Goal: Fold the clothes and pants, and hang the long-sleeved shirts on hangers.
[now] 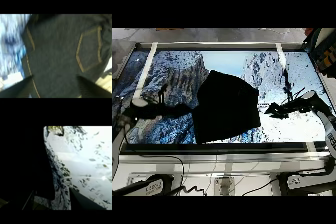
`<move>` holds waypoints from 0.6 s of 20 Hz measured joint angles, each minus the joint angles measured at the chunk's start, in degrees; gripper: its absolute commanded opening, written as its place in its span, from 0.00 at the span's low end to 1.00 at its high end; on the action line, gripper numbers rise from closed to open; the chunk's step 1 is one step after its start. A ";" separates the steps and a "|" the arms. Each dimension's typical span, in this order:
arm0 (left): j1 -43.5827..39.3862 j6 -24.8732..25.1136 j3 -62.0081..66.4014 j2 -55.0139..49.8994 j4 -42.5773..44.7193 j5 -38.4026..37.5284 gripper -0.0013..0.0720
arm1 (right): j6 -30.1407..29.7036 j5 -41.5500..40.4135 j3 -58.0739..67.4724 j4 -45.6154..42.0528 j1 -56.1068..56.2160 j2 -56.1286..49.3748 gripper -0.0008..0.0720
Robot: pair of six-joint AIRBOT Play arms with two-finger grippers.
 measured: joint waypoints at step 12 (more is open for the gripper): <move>0.17 1.49 -14.80 5.99 -2.21 -2.19 0.98 | -13.09 -3.50 -8.39 11.34 5.70 -5.22 0.07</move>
